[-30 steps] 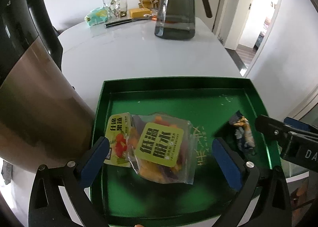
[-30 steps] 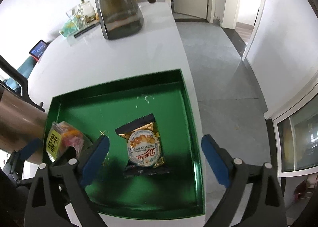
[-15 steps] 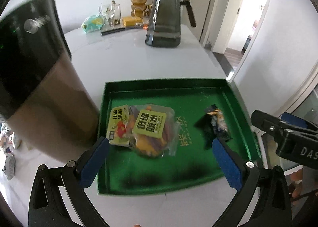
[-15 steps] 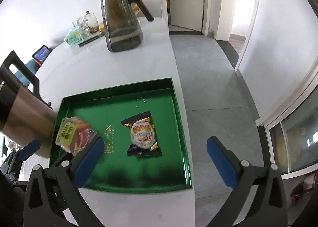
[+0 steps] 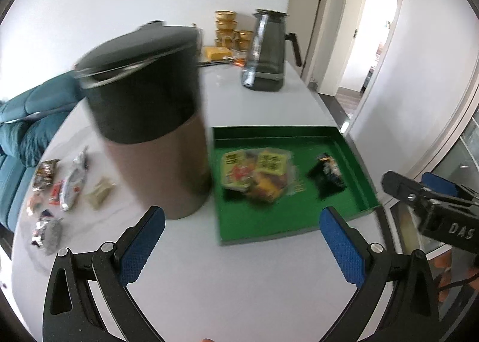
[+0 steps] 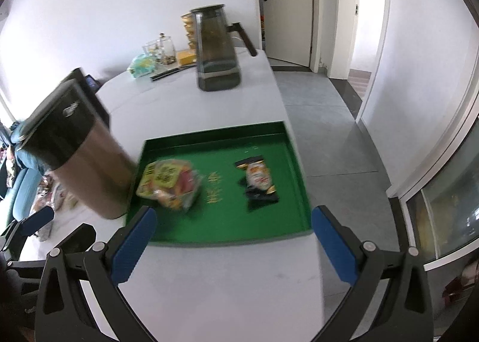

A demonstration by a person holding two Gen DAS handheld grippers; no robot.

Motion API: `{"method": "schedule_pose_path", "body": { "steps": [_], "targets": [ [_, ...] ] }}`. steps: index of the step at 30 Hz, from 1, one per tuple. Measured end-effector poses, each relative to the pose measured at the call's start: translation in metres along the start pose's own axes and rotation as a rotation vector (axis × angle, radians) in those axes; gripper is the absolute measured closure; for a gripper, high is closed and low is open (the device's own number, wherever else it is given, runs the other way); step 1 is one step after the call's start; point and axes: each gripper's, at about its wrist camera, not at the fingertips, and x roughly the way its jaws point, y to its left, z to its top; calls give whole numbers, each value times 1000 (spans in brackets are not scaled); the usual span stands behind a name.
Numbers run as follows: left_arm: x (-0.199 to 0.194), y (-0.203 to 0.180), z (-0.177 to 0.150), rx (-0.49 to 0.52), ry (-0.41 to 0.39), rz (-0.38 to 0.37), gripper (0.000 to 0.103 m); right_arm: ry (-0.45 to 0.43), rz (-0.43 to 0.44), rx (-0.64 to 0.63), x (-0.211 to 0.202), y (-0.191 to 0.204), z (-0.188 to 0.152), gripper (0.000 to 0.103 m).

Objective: Organize snacks
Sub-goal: 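Move both open tools back toward the remaining snacks on the table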

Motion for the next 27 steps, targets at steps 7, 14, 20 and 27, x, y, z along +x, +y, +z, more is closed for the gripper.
{"method": "schedule_pose_path", "body": {
  "steps": [7,14,20,27],
  "targets": [
    [-22,78,-22,-35,0,48,2,11,24,5,-7,65,-28,0],
    [-37,173,-28,-34,-4,79,2,16,17,19,-13,151,-43,0],
    [-41,245,-34,-20,-7,76,2,-10,12,29,-16,225,-48,0],
    [-30,324,-35,-10,2,51,2,-20,18,31,1,312,-53,0]
  ]
}}
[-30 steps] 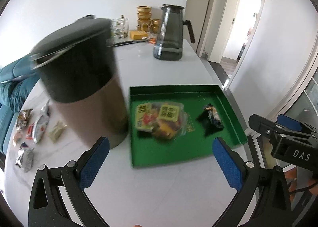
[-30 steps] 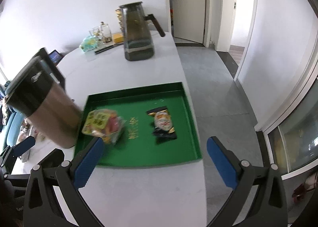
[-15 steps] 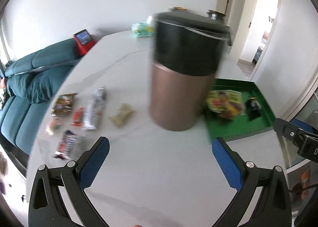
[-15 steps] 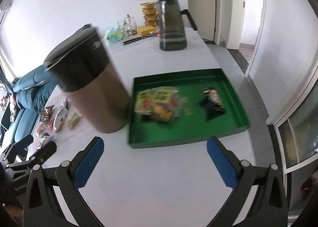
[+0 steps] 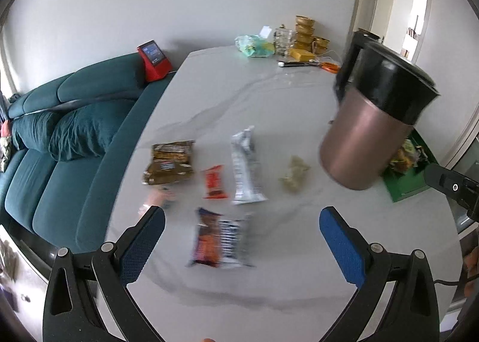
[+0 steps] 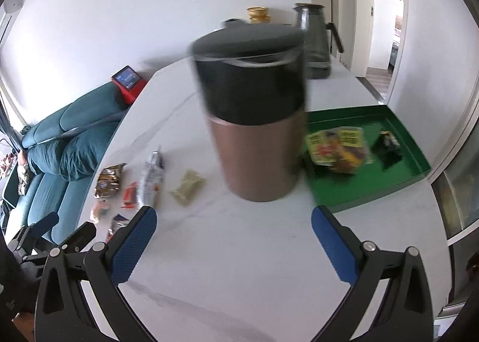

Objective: Organize snacks
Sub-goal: 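Move both open tools back toward the remaining snacks on the table, then grasp the pink-striped wrapper with the left tool while the right tool grasps the beige wrapper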

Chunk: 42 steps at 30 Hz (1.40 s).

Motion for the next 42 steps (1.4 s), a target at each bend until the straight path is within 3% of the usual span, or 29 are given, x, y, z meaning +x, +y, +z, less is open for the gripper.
{"method": "schedule_pose_path", "body": {
  "steps": [8,18,25,42],
  "targets": [
    [34,71,4,-31,35,-13,2,39,-23,-40,48,67,1,0],
    [89,121,-6,-61,117,-27,2,98,-62,-83,119,97,6,0],
    [115,126,-8,-16,148,-31,2,132,-93,-89,153,96,8,0],
    [149,132,-9,-28,216,-23,2,236,-132,-77,208,85,3,0]
  ]
}}
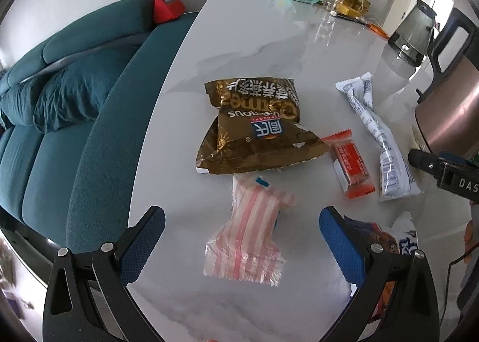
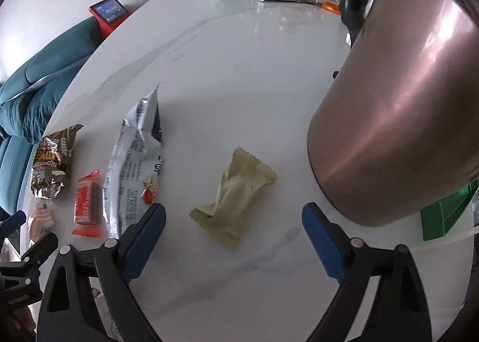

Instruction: Organize snacks

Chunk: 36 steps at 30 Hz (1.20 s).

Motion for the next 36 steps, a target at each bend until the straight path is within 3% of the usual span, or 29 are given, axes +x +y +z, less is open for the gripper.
{"method": "schedule_pose_path", "body": {
  "steps": [3,4,5,13,15,17,22,25,26,27,29,31,33,36],
  "targets": [
    [3,1,2,-1,5,8,2,17,9,5,7,-1,1,0],
    [5,0,2,1,7,9,2,26,12,4,8,-1,-1,13],
    [5,0,2,6,4,12,2,38,14,7,11,-2,-2,16],
    [8,1,0,26,13,60,2,24,4,-7,13,1,0,16],
    [9,-1,-2,46,8,75,2,20,12,-15,13,1,0,24],
    [9,0,-2,46,5,73,2,12,22,-31,11,2,-1,47],
    [8,1,-2,57,11,68,2,11,29,-39,10,2,-1,67],
    [7,1,-4,72,11,62,3,8,33,-43,9,2,-1,89],
    [7,1,-4,72,13,61,4,8,34,-44,9,1,-1,91],
    [7,1,-3,73,16,62,6,8,35,-47,9,2,-2,92],
    [3,-1,-2,79,6,58,21,9,42,-57,8,3,-3,94],
    [0,-4,0,92,-6,54,55,8,47,-65,8,3,-5,97],
    [-1,-6,1,101,-7,52,68,7,53,-72,6,4,-7,103],
    [-1,-7,0,101,-14,49,72,8,71,-69,5,2,-9,103]
  ]
}}
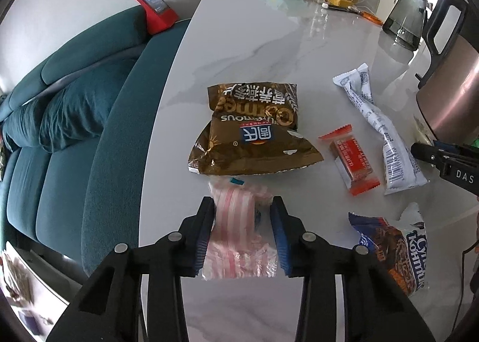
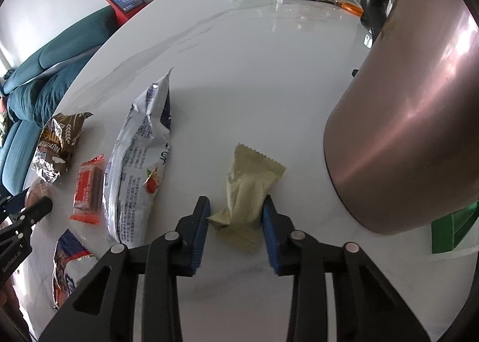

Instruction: Organize snacks

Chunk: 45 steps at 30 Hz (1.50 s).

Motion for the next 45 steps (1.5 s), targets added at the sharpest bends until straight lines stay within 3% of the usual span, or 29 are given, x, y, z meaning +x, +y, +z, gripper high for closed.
{"method": "schedule_pose_path", "body": {
  "steps": [12,24,34,45],
  "targets": [
    [-31,-13,-1,-14,-16,-44,75,-63,87,0,-40,-5,-14,103],
    [-78,-79,-14,36,-54,-65,75,-96,126,-3,-98,-32,-59,103],
    [-100,-172,-22,46,-58,-70,75,-143,98,76,-146,-143,-98,103],
    [-119,-331,-13,94,-91,-113,75,-164,87,111,-173,-284,-116,103]
  ]
}}
